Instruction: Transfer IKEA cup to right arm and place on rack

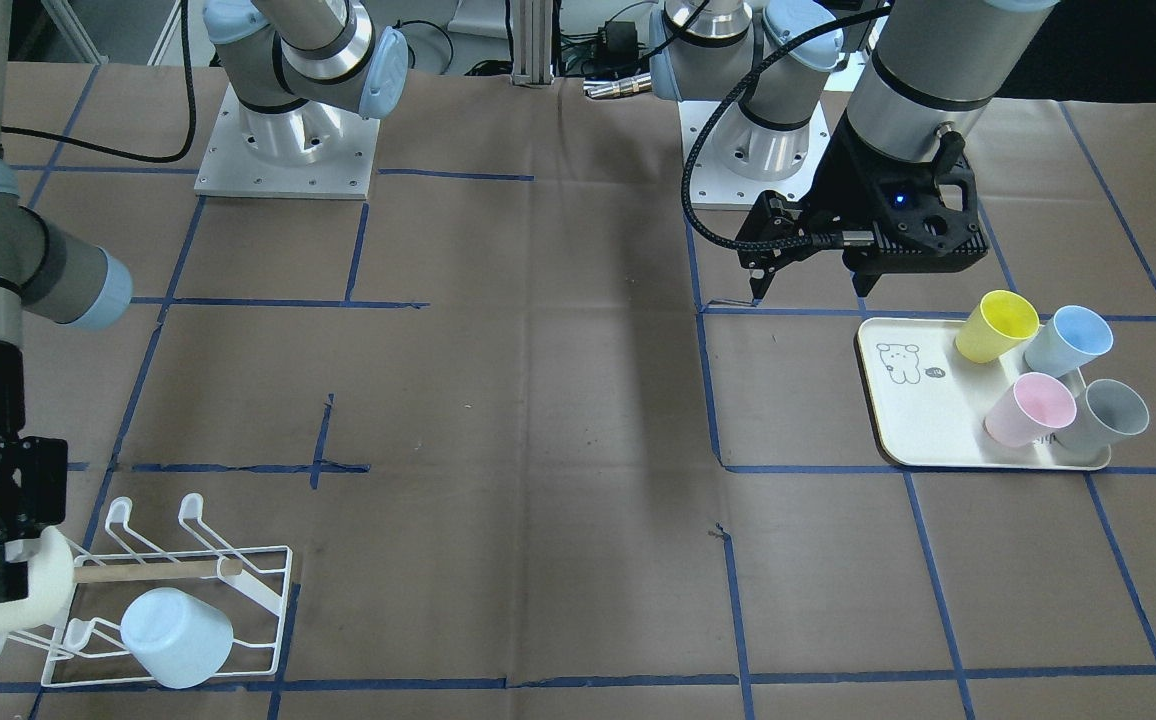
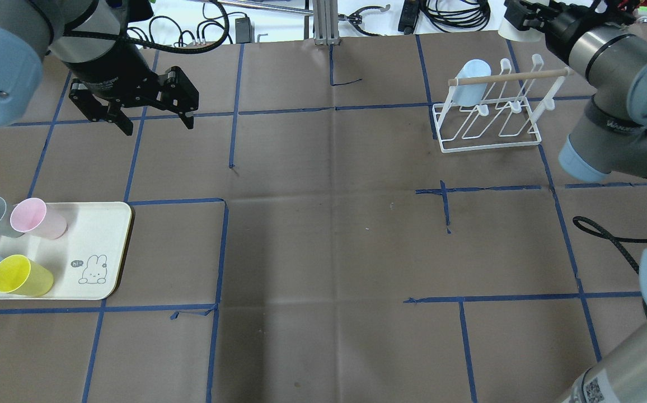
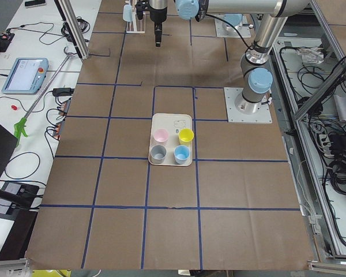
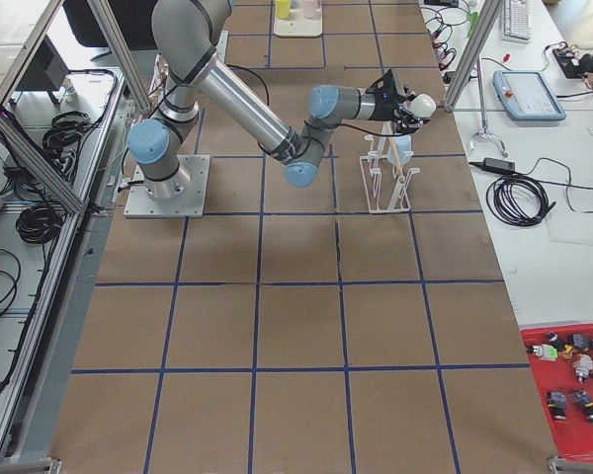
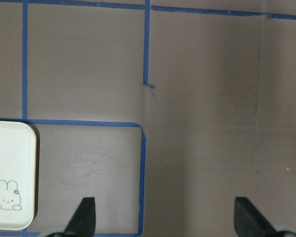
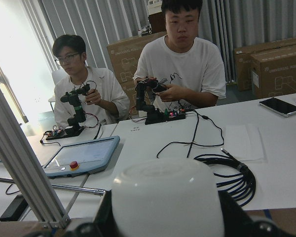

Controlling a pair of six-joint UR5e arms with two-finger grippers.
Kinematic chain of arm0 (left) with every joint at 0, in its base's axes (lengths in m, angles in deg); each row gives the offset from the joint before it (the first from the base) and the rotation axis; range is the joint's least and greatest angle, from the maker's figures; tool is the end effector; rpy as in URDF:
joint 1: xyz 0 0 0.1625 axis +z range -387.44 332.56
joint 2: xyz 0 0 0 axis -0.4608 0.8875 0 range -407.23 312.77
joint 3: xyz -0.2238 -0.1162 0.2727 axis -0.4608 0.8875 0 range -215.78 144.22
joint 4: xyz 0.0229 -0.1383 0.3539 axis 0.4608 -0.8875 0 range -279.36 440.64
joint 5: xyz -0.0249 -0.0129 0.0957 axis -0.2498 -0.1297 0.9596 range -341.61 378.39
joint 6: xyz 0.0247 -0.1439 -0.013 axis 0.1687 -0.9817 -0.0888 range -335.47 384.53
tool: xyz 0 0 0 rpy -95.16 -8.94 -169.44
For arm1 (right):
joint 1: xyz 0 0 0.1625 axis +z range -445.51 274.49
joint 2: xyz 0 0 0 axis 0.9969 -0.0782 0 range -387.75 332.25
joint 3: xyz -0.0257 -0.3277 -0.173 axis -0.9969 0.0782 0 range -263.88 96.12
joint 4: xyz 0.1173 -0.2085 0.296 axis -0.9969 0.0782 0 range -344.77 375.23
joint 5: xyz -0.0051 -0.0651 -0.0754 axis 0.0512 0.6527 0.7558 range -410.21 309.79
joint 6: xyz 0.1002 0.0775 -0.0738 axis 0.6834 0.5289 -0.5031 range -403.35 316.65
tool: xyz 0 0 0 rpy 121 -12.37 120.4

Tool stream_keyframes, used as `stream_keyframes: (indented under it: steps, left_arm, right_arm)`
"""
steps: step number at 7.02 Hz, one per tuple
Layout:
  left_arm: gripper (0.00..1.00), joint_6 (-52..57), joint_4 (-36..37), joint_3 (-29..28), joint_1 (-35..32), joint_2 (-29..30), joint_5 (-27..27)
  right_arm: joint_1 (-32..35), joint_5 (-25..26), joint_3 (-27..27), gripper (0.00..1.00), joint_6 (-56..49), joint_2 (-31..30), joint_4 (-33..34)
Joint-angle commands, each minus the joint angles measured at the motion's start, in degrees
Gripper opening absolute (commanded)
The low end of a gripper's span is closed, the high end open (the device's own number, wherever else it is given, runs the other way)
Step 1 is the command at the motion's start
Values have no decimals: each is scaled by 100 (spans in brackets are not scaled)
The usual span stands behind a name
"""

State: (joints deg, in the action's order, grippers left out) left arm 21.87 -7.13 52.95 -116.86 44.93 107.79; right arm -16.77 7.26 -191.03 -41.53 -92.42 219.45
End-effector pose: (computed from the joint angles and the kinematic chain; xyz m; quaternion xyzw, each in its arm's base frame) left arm -0.1300 -0.4750 0.3839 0.0282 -0.9995 0.0115 0.0054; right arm -0.0092 -0.6086 0.3135 -0.0052 0.7950 -0.5927 0.1288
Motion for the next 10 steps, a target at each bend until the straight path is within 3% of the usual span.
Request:
stream_keyframes:
  steps: [1,4,10]
  left_arm:
    - [100,11,-47,83,-23,-14,-1]
    - [100,-6,-3,110,-23,-102,16]
    - [100,-24,340,180,-146,74,33]
  right_arm:
    - [-483,-481,97,14,-655,286,395]
    - [-493,-483,387,15,-683,998,1898]
    - [-546,-465,528,15,-657,1492,1867]
